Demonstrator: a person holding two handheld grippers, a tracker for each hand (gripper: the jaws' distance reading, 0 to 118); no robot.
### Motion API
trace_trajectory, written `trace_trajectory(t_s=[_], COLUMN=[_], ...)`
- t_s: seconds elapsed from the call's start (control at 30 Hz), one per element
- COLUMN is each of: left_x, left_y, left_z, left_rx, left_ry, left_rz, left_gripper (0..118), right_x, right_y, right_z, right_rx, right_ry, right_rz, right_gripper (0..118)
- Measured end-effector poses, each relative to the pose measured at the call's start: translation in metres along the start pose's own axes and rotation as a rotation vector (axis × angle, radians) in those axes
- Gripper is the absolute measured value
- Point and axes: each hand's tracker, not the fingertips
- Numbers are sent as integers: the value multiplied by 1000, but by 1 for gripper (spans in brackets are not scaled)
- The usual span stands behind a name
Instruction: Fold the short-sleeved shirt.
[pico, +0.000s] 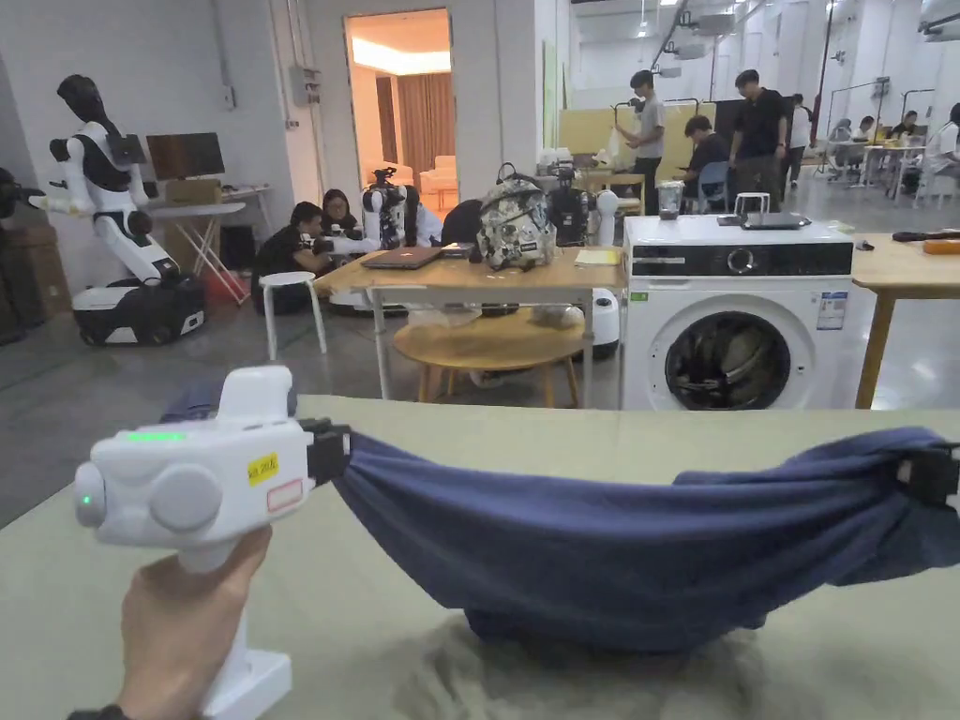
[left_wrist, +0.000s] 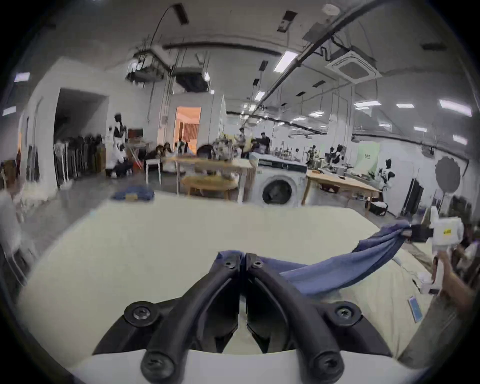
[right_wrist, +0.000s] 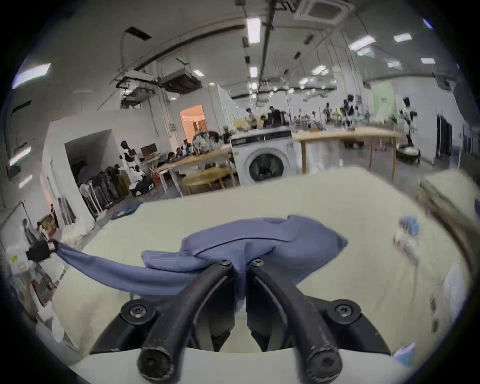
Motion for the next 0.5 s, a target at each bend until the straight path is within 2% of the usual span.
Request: trace_trajectory(t_s=[0.1, 0.2, 0.3, 0.37, 0.47, 0.5], left_x=[-11, -25, -28, -26, -18, -14], left_y=[-90, -163, -209, -232, -258, -266], left_z=[20, 60, 107, 132, 151, 155], left_rx=[-73, -134, -165, -204, -243, -301], left_ry=[-25, -37, 7, 56, 42, 90], left_rz=[103, 232, 257, 269, 292, 239], left_gripper=[0, 0, 0, 0, 0, 0], right_x=[34, 63, 72, 81, 79, 79], right_y=[-94, -178, -236, -263, -296, -302], right_z=[11, 42, 97, 120, 148, 152], right_rx=[-35, -77, -136, -178, -223, -227], right_ry=[29, -1, -32, -15, -52, -61], right_rz=[-115, -127, -164, -211, -193, -189], right_gripper=[5, 5, 5, 5, 5, 5])
